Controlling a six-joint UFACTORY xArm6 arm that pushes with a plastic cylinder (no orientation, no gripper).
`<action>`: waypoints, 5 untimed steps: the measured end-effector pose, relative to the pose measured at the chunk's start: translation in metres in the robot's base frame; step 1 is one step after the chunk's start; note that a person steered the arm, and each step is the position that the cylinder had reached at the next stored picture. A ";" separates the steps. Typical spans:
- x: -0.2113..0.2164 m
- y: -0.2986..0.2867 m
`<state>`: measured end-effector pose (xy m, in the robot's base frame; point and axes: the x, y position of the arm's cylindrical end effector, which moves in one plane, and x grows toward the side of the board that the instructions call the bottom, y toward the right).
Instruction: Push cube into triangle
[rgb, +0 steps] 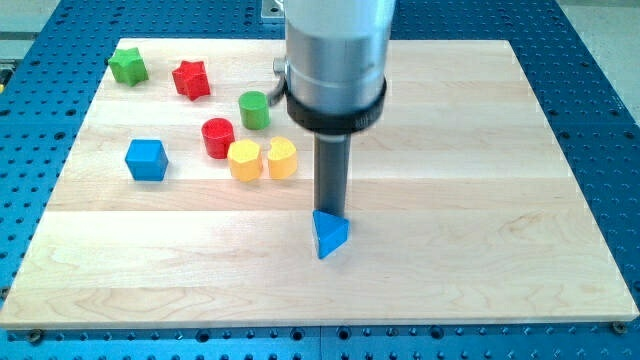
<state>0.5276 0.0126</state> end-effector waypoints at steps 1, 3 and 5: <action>0.022 -0.005; 0.014 -0.182; -0.070 -0.282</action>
<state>0.4577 -0.2696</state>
